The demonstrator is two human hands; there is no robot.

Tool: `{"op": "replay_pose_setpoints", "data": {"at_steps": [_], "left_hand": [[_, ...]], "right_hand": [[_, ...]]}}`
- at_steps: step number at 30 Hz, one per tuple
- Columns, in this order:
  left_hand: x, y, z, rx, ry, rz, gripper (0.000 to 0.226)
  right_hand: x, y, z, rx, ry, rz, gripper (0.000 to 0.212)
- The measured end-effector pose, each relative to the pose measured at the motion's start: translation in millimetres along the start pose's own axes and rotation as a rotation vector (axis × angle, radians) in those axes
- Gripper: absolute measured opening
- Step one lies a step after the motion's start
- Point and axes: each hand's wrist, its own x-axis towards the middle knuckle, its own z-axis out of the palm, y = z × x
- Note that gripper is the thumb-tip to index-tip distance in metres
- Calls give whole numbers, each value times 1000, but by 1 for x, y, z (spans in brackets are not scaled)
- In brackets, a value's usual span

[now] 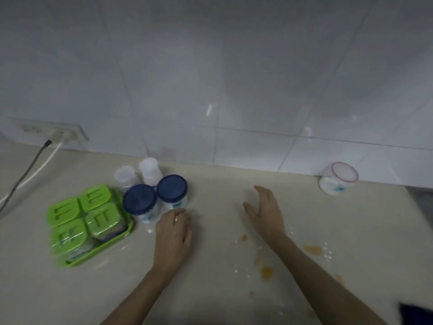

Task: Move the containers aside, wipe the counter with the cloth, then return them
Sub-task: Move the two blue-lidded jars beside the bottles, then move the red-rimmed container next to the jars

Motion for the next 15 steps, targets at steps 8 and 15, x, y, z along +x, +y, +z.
{"op": "replay_pose_setpoints", "data": {"at_steps": [8,15], "left_hand": [[68,156,116,59,-432,231,37],[112,249,199,217,-563,304,58]], "right_hand": [[5,172,-115,-261,32,235,49],[61,250,-159,-410,104,-17,61]]}}
